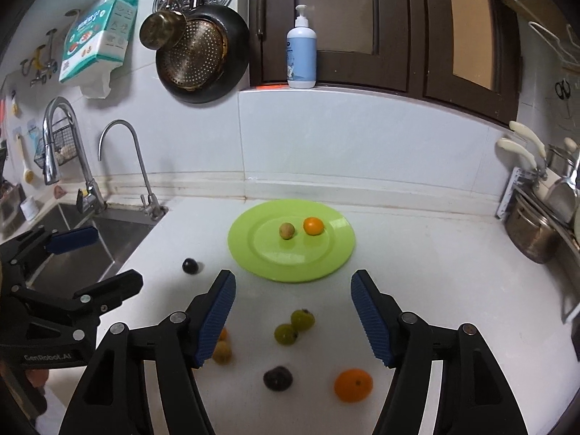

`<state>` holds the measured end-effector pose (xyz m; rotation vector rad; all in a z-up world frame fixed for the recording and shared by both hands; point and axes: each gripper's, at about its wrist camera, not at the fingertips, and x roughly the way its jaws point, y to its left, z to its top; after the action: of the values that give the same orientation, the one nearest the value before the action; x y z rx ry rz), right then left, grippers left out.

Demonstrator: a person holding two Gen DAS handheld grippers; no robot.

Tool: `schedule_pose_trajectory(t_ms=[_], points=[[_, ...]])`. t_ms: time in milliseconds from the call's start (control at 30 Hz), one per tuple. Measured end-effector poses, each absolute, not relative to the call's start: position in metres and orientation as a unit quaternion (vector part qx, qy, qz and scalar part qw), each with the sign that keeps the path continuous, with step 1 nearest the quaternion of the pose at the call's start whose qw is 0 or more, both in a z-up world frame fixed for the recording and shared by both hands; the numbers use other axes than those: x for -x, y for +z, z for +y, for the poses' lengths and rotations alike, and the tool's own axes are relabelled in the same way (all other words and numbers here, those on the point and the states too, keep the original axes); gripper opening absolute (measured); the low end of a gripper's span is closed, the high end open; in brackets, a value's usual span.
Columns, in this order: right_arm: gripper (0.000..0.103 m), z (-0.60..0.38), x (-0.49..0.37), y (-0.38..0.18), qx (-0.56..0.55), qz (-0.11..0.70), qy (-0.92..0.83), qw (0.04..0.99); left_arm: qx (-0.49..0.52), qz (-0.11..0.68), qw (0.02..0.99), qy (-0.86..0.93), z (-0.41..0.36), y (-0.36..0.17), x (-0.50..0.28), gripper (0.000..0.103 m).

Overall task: Organize fruits
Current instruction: 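Withdraw both tools from the plate toward the remaining fruits, then grasp the large orange with the left tool while the right tool grasps a plum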

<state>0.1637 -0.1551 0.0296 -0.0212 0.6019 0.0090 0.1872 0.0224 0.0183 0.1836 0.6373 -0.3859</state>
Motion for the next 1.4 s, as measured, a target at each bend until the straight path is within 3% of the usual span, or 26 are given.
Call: schedule_pose_trajectory(t_ms=[1100,1400], points=[[0.066,-0.145,-0.139,-0.066,0.012,0.391,0.022,0.920,-0.122,0.385,0.895,-0.189,0.027,-0.079,-0.165,0.087],[0.058,-0.153,-0.151,-0.084,-0.001,0.415,0.021,0.909,-0.127,0.400,0.886,-0.199,0.018,-0.094,-0.178,0.081]])
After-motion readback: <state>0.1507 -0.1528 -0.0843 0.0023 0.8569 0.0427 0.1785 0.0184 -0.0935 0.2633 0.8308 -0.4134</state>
